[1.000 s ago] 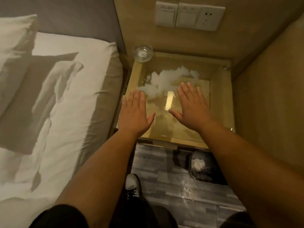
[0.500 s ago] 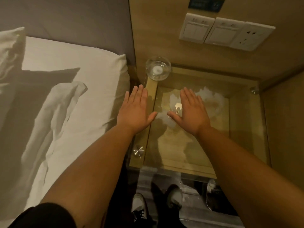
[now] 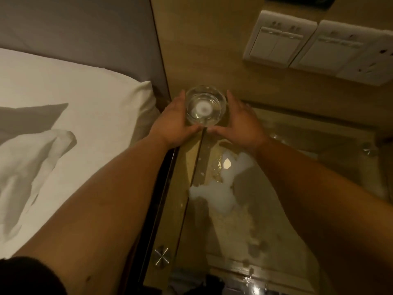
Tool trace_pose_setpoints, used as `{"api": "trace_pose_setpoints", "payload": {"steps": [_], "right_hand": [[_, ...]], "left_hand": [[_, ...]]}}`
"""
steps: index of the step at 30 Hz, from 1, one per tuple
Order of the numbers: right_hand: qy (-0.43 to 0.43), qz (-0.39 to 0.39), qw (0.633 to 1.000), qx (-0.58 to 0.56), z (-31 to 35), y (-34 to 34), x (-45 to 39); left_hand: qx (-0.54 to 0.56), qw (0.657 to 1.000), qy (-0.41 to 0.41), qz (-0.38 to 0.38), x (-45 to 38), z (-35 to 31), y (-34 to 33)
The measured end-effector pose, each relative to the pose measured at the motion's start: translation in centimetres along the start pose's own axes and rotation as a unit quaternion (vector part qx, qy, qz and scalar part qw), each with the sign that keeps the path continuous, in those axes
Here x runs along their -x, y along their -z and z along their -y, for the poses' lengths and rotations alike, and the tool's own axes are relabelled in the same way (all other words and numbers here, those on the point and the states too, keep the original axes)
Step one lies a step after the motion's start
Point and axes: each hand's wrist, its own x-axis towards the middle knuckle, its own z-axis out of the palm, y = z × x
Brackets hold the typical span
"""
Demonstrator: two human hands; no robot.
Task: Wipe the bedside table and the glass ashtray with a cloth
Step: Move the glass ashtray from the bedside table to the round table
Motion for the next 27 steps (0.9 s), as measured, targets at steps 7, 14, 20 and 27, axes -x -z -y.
{"api": "trace_pose_setpoints", "payload": {"steps": [7, 14, 20, 27], "right_hand": [[0.016, -0.014, 0.999, -0.039, -0.4, -1.2, -1.8], [0.005, -0.047, 0.997, -0.056, 0.2, 2.4, 2.4], [-0.018, -0.108, 0.992, -0.068, 0.9, 8.6, 9.6], [-0.128, -0.173, 0.976, -0.016, 0.4, 15.2, 21.7]], "left_hand": [[0.068, 0.996, -0.05, -0.024, -0.1, -0.6, -0.1], [0.058, 0.996, -0.065, -0.003, 2.4, -5.0, 1.0], [0.031, 0.992, -0.12, 0.025, 5.8, -12.1, 2.2], [-0.005, 0.975, -0.207, 0.076, 11.6, -22.4, 1.4]]}}
